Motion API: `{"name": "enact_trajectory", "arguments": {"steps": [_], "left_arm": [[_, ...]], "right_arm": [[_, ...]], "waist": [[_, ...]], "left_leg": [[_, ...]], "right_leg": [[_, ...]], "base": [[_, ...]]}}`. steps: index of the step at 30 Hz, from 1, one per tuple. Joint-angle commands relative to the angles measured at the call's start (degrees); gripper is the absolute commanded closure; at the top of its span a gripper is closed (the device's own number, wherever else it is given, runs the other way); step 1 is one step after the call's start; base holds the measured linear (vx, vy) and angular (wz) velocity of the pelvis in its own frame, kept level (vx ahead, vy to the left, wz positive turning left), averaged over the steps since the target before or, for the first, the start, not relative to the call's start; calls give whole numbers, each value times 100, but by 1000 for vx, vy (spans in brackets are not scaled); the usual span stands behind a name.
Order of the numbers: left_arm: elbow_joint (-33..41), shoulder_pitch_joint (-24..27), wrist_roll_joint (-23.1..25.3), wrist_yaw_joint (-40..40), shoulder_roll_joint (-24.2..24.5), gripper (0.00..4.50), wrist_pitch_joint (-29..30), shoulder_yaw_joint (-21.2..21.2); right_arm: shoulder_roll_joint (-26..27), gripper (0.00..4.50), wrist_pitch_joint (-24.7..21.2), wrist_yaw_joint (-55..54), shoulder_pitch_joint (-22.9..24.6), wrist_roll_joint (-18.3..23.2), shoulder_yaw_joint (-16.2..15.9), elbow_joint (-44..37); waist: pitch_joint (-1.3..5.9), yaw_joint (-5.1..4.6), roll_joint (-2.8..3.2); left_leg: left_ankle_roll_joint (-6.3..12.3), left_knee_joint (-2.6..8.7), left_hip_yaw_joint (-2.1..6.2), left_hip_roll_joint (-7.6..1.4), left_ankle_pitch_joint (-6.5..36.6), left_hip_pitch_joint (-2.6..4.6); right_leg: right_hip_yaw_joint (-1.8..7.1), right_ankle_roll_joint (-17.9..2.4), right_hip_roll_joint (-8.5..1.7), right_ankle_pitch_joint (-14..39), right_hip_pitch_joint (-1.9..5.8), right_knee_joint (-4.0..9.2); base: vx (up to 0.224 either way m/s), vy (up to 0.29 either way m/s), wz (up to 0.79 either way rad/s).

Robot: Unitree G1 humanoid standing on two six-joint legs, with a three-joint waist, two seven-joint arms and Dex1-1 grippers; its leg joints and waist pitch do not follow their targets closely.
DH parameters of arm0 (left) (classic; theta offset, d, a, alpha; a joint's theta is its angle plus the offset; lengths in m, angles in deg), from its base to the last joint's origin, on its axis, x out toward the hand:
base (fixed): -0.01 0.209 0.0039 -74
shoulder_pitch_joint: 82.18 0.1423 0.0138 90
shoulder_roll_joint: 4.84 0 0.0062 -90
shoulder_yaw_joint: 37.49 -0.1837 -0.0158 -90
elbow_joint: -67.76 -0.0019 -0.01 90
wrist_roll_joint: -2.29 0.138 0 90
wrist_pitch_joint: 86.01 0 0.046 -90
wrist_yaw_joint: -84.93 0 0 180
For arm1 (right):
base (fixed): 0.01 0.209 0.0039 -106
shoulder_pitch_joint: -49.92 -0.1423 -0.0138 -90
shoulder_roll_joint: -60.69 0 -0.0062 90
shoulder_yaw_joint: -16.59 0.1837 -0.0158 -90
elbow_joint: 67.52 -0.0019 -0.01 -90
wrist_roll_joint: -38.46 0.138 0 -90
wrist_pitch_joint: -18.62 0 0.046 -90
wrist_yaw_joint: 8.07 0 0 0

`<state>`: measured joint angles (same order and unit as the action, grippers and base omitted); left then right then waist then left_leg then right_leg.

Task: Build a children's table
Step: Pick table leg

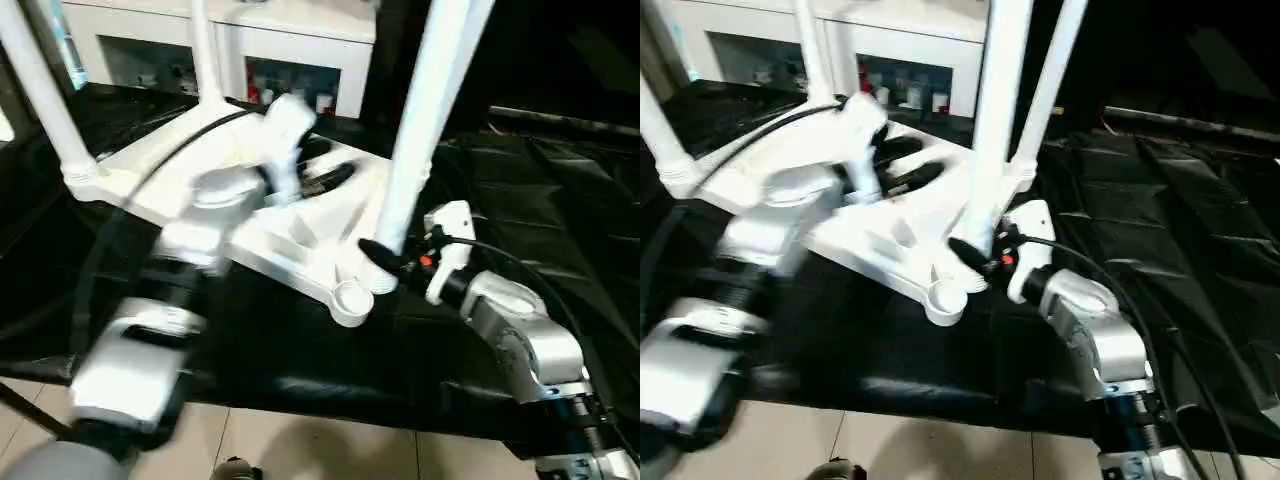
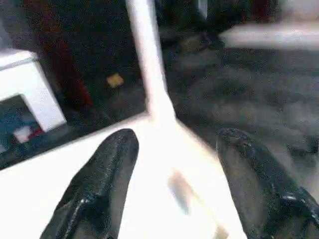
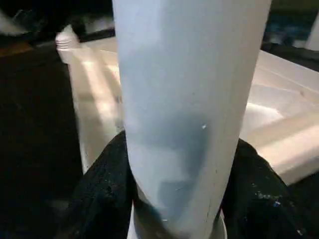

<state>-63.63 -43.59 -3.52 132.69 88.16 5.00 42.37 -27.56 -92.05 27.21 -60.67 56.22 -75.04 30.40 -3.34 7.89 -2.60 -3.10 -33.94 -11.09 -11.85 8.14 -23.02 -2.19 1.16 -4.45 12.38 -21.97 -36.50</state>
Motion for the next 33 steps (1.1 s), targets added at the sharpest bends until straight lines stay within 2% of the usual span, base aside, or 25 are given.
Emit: {"name": "enact_trajectory", "arguments": {"steps": [1, 3, 4, 6, 7, 8, 11, 13, 14, 15, 17, 18, 20, 21, 22, 23, 24, 25, 26, 27, 28, 30, 31, 32, 33], "left_arm": [[-23, 133, 232, 471, 99, 115, -134, -309], [108, 404, 318, 1550, 458, 92, -46, -682], [130, 475, 322, 1870, 537, 77, -10, -779], [96, 498, 338, 2037, 570, 74, -33, -832], [49, 493, 392, 2042, 583, 72, -91, -868], [-286, 428, 715, 1924, 624, 72, -442, -1033], [-609, 343, 958, 1774, 620, 70, -715, -1132], [-797, 291, 1038, 1705, 556, 70, -815, -1173], [-856, 274, 1067, 1676, 534, 70, -852, -1193], [-926, 253, 1107, 1637, 506, 70, -900, -1217], [-1106, 224, 1246, 1488, 420, 70, -976, -1315], [-1132, 219, 1264, 1470, 409, 70, -985, -1330], [-1316, 175, 1266, 1496, 339, 70, -995, -1320], [-1316, 175, 1266, 1496, 339, 70, -995, -1320], [-1388, 151, 1264, 1519, 318, 100, -1003, -1303], [-1532, 105, 1268, 1563, 286, 100, -1045, -1274], [-1714, 41, 1345, 1570, 266, 100, -1154, -1283], [-1932, -32, 1412, 1566, 231, 111, -1248, -1276], [-2028, -63, 1436, 1544, 208, 132, -1291, -1271], [-2133, -91, 1434, 1492, 165, 142, -1320, -1237], [-2133, -91, 1434, 1492, 165, 142, -1320, -1237], [-2295, -144, 1481, 1421, 128, 166, -1381, -1233], [-2441, -198, 1575, 1355, 123, 166, -1437, -1279], [-2543, -241, 1631, 1353, 125, 177, -1457, -1311], [-2587, -264, 1652, 1356, 125, 177, -1467, -1321]], "right_arm": [[-75, 261, 102, -41, -130, -1, 166, 19], [-121, 261, 98, -24, -149, 18, 248, 51], [-160, 261, 87, 26, -153, 35, 262, 50], [-191, 261, 88, 56, -156, 50, 263, 58], [-204, 261, 89, 71, -156, 54, 261, 58], [-260, 261, 80, 137, -148, 73, 252, 48], [-288, 261, 69, 171, -133, 81, 246, 29], [-286, 261, 54, 174, -90, 73, 221, -23], [-284, 261, 51, 175, -74, 70, 215, -40], [-282, 261, 48, 175, -54, 68, 209, -62], [-259, 261, 12, 179, 46, 72, 194, -161], [-254, 261, 4, 180, 60, 72, 190, -178], [-225, 261, -25, 157, 147, 69, 151, -282], [-225, 261, -25, 157, 147, 69, 151, -282], [-221, 261, -31, 151, 174, 69, 136, -315], [-215, 261, -41, 146, 221, 74, 122, -364], [-219, 261, -48, 152, 286, 72, 102, -418], [-228, 261, -46, 155, 388, 56, 75, -495], [-235, 261, -43, 157, 428, 45, 67, -526], [-242, 261, -37, 156, 468, 38, 62, -554], [-242, 261, -37, 156, 468, 38, 62, -554], [-243, 261, -47, 134, 516, 34, 60, -615], [-235, 261, -76, 90, 561, 35, 62, -706], [-226, 261, -105, 48, 596, 30, 59, -788], [-225, 261, -118, 27, 628, 23, 52, -845]], "waist": [[436, -21, 80], [433, -19, 75], [433, -25, 103], [429, -16, 116], [430, -16, 112], [423, -3, 148], [420, -15, 127], [423, -26, 121], [430, -27, 149], [435, -27, 133], [447, -10, 217], [448, -10, 180], [454, -4, 300], [439, -20, 256], [442, -13, 226], [443, 12, 369], [429, -19, 341], [447, 0, 369], [449, -9, 351], [451, -1, 449], [446, -10, 418], [452, -5, 418], [462, 12, 629], [449, -33, 526], [466, -20, 613]], "left_leg": [[-317, 416, 97, -146, 1292, 240], [-337, 422, 95, -146, 1291, 246], [-363, 429, 78, -149, 1309, 258], [-410, 433, 71, -157, 1402, 277], [-418, 436, 69, -158, 1447, 272], [-445, 445, 80, -157, 1595, 277], [-487, 456, 95, -158, 1739, 266], [-484, 453, 96, -157, 1693, 258], [-482, 449, 99, -160, 1667, 264], [-471, 441, 96, -159, 1630, 260], [-432, 421, 99, -154, 1542, 259], [-408, 423, 97, -157, 1529, 258], [-423, 416, 109, -146, 1587, 262], [-409, 424, 95, -143, 1652, 262], [-385, 418, 97, -136, 1646, 248], [-381, 408, 117, -138, 1638, 243], [-364, 407, 100, -124, 1699, 241], [-377, 403, 120, -128, 1668, 241], [-334, 401, 112, -123, 1601, 239], [-299, 394, 123, -121, 1560, 229], [-281, 393, 110, -119, 1591, 230], [-199, 380, 106, -118, 1511, 213], [-227, 360, 127, -114, 1532, 220], [-223, 376, 120, -112, 1573, 208], [-226, 367, 132, -110, 1516, 215]], "right_leg": [[179, -1032, -346, 295, 158, 412], [178, -1085, -353, 215, 155, 401], [183, -1138, -343, 189, 140, 391], [179, -1194, -344, 148, 127, 387], [180, -1203, -349, 168, 133, 389], [182, -1185, -356, 289, 124, 418], [187, -1126, -380, 466, 146, 428], [190, -1135, -380, 401, 152, 419], [187, -1162, -377, 299, 149, 411], [186, -1191, -376, 220, 159, 399], [184, -1265, -372, -27, 163, 376], [180, -1275, -362, -130, 175, 376], [178, -1319, -365, -156, 173, 374], [180, -1324, -354, -96, 171, 404], [183, -1360, -367, -22, 198, 397], [187, -1378, -392, 55, 190, 392], [193, -1349, -358, 55, 190, 445], [188, -1360, -366, -4, 215, 412], [184, -1345, -350, -98, 215, 414], [180, -1371, -362, -112, 210, 403], [181, -1376, -358, -70, 208, 426], [181, -1441, -369, 34, 221, 418], [182, -1430, -379, 75, 201, 409], [184, -1387, -343, 20, 230, 443], [178, -1389, -350, -57, 229, 421]], "base": [[0, 0, 0], [0, 0, 0], [0, 0, 0], [0, 0, 0], [0, 0, 0], [0, 0, 0], [0, 0, 0], [0, 0, 0], [0, 0, 0], [0, 0, 0], [0, 0, 0], [0, 0, 0], [0, 0, 0], [0, 0, 0], [0, 0, 0], [0, 0, 0], [0, 0, 0], [0, 0, 0], [0, 0, 0], [0, 0, 0], [0, 0, 0], [0, 0, 0], [0, 0, 0], [0, 0, 0], [0, 0, 0]]}}
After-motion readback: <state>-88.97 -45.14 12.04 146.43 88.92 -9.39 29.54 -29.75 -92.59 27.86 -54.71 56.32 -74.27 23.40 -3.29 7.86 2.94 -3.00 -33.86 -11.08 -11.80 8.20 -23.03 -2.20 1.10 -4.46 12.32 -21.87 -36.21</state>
